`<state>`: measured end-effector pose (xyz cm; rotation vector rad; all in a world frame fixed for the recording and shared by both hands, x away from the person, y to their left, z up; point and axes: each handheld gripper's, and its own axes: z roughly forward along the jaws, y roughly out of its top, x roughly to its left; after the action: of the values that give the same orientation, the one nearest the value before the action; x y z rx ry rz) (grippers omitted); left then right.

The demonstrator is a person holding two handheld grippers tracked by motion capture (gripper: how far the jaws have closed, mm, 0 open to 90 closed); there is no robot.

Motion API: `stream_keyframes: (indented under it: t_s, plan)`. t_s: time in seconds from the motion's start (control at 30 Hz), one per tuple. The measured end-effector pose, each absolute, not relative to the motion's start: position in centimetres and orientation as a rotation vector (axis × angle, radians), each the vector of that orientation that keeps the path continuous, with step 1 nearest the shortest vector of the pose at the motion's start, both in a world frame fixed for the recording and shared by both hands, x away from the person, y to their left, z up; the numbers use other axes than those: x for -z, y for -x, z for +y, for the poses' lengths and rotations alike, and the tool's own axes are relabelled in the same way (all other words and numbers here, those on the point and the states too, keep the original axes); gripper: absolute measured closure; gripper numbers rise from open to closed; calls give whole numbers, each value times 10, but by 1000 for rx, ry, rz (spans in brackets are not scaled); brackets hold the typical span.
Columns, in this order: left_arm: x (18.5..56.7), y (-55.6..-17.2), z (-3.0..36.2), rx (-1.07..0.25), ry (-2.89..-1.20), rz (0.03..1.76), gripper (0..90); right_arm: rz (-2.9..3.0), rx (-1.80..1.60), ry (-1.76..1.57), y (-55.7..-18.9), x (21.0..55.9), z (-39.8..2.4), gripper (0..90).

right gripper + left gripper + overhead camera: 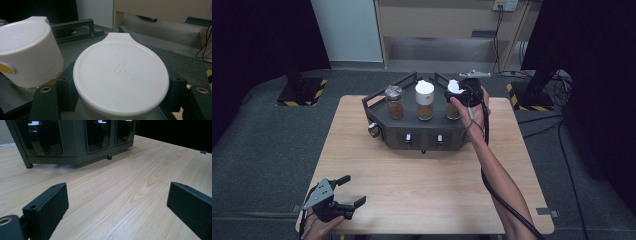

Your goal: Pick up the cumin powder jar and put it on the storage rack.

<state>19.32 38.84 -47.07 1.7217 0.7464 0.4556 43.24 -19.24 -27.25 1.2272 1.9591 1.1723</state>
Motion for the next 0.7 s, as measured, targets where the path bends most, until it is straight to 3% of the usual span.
stream_keyframes:
  t_s: [0.53, 0.7]
  plan:
    - [470, -193, 388, -456, -1725, 744, 24, 1948, -1196, -1230, -433, 277, -195, 302]
    - [470, -193, 388, -455, -1725, 743, 25, 1928, -1235, -1220, -429, 280, -199, 213]
